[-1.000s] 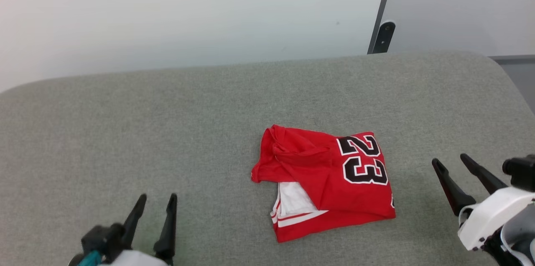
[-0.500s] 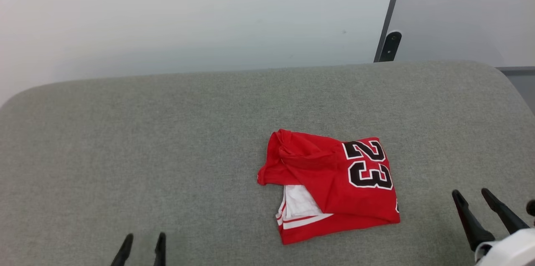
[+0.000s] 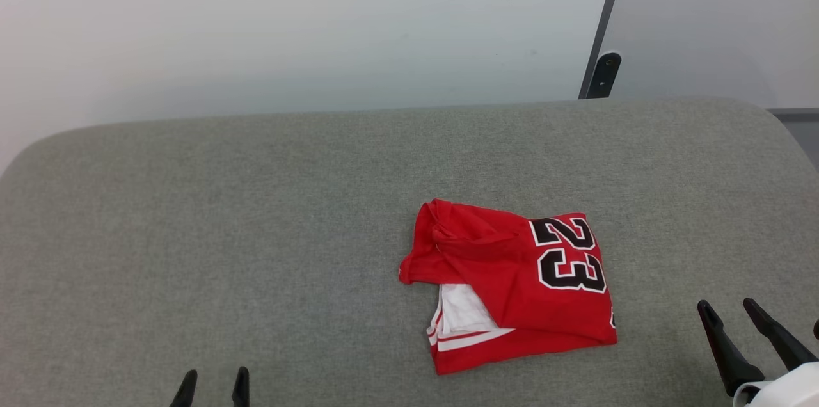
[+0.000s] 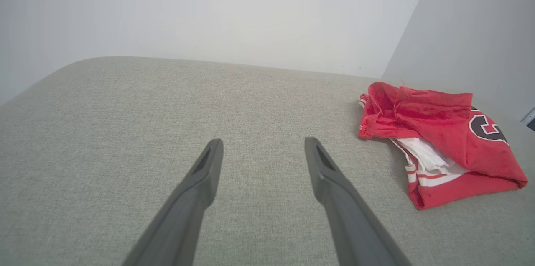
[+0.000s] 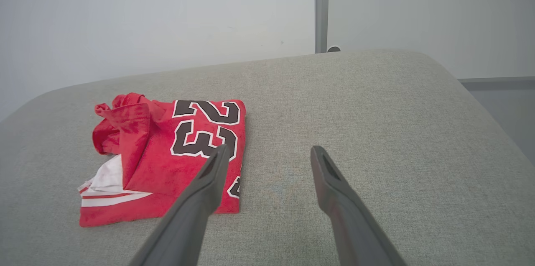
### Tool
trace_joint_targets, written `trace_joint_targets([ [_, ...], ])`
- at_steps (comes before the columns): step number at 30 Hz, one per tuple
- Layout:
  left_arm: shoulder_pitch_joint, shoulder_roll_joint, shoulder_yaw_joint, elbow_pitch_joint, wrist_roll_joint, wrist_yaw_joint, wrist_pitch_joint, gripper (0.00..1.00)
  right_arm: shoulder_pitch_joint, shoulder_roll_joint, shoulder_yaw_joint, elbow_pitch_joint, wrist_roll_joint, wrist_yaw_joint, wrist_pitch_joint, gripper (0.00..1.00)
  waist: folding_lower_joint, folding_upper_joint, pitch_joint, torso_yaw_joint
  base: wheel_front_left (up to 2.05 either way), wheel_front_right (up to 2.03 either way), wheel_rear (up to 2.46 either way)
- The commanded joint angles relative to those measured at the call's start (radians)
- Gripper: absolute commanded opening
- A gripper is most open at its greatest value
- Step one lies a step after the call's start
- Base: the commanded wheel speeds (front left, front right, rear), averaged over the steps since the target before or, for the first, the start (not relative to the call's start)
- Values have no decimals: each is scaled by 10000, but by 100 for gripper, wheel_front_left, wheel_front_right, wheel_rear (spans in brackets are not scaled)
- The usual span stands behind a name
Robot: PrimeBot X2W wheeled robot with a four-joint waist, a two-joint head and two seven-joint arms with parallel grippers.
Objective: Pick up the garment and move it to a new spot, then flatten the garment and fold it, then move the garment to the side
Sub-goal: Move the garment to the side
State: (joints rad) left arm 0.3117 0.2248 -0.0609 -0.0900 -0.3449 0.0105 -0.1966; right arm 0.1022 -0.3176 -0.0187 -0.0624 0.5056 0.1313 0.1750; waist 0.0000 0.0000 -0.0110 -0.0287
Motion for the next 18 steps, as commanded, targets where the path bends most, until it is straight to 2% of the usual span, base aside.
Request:
trace_joint_targets([
  [1, 85, 10, -1, -63, -7, 69, 9, 100, 123, 27, -40, -52, -3, -12, 10, 100, 0, 0, 0, 11, 0, 0, 0],
  [11, -71, -18, -103, -66, -37, 116, -38, 100, 38, 99, -65, -153, 75, -12, 97, 100, 0, 0, 139, 183, 0, 0, 0],
  [18, -557, -187, -315, 107, -74, -14, -197, 100, -566, -83, 214, -197, -23, -12, 402, 100, 0, 0, 590, 729, 0, 0, 0],
])
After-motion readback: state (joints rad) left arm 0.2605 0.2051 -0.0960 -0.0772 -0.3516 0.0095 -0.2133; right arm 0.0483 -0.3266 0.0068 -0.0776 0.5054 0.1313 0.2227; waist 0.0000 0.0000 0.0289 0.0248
